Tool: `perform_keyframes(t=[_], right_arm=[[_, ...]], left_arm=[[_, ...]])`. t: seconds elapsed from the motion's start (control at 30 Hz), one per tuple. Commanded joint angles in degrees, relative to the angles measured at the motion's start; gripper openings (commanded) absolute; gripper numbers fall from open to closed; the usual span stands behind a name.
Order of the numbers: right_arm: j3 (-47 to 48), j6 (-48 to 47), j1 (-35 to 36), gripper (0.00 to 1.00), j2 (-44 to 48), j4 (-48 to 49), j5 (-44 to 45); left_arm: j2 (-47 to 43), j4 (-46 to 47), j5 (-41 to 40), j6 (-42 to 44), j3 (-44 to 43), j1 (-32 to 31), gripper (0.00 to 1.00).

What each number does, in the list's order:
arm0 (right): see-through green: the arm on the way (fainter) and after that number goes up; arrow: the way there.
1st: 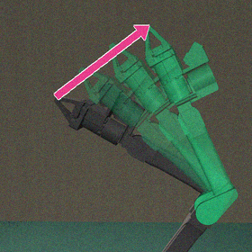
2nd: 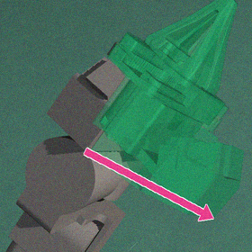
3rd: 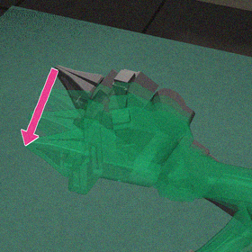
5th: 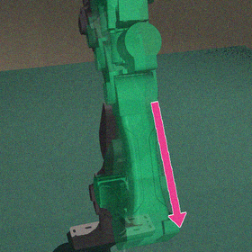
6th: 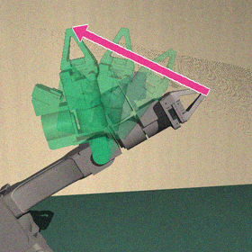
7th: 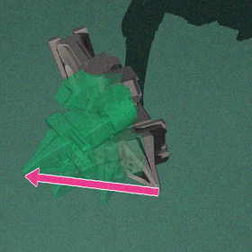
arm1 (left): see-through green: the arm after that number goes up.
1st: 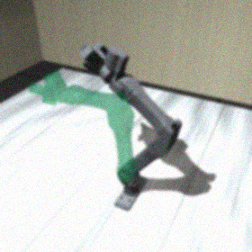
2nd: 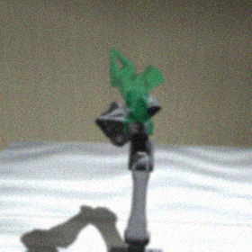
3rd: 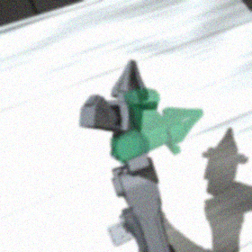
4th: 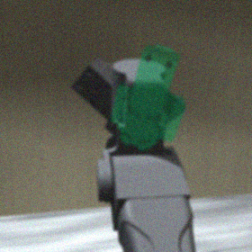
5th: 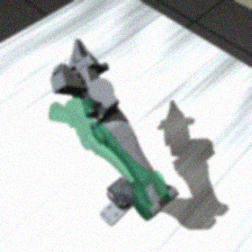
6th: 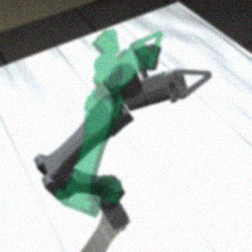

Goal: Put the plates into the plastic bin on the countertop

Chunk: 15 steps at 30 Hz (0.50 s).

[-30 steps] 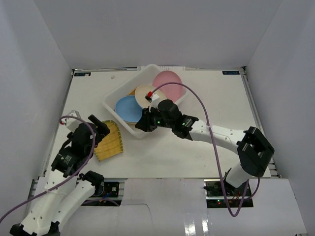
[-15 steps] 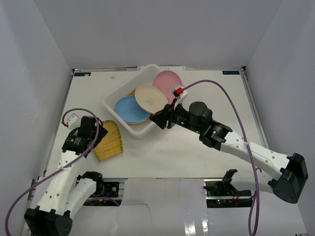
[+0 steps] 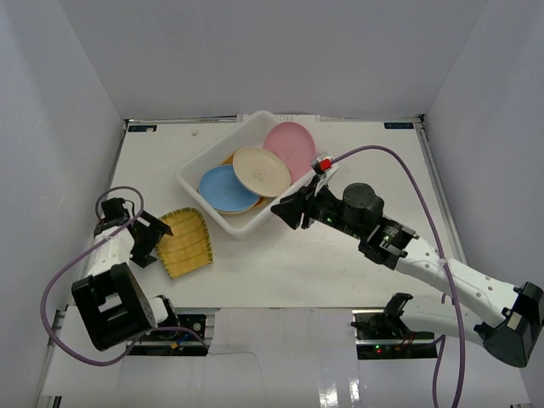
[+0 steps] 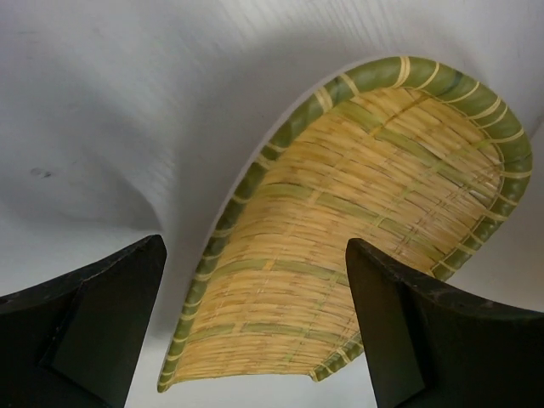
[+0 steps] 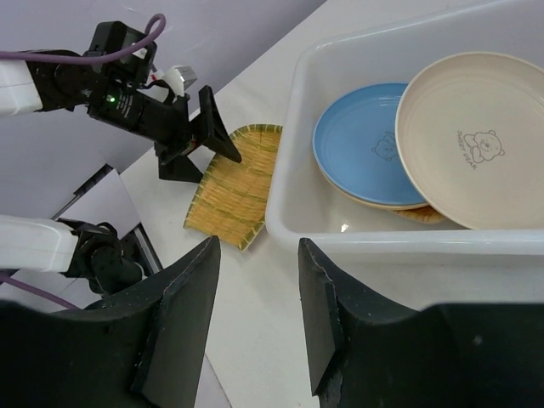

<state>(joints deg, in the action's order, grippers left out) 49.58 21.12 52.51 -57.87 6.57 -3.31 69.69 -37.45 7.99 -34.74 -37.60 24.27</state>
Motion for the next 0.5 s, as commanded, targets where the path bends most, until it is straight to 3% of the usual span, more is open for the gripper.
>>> perform_keyframes(t=[0.0, 0.07, 0.1, 0.17, 0.2, 0.3, 0.47], right_arm=[[0.2, -0.9, -0.2, 0.48, -1.3, 3.4, -3.1], [0.4, -0.9, -0.2, 0.48, -2.0, 3.7, -3.5], [0.6, -1.1, -0.2, 0.48, -2.1, 3.7, -3.4], [0.5, -1.3, -0.2, 0.48, -2.4, 4.1, -3.2], [0.5, -1.3, -0.2, 0.48, -2.6, 4.2, -3.1], [1.0, -1.4, -0.2, 0.48, -3.6, 4.5, -3.5], [3.0, -0.9, -0.2, 0.48, -5.1, 4.8, -4.9]], left_arm=[[4.3, 6.0, 8.5, 4.6, 0.4, 0.2, 0.98], [8.3, 6.2, 9.1, 4.9, 0.4, 0.2, 0.91], [10.8, 7.3, 9.1, 5.0, 0.4, 0.2, 0.78], [11.5, 8.1, 8.0, 4.9, 0.7, 0.2, 0.60], [11.3, 8.3, 7.5, 4.9, 0.7, 0.2, 0.37], [9.2, 7.0, 2.2, 4.3, 0.2, 0.4, 0.01], [6.1, 3.6, -6.5, 2.8, -1.1, 0.5, 0.00]])
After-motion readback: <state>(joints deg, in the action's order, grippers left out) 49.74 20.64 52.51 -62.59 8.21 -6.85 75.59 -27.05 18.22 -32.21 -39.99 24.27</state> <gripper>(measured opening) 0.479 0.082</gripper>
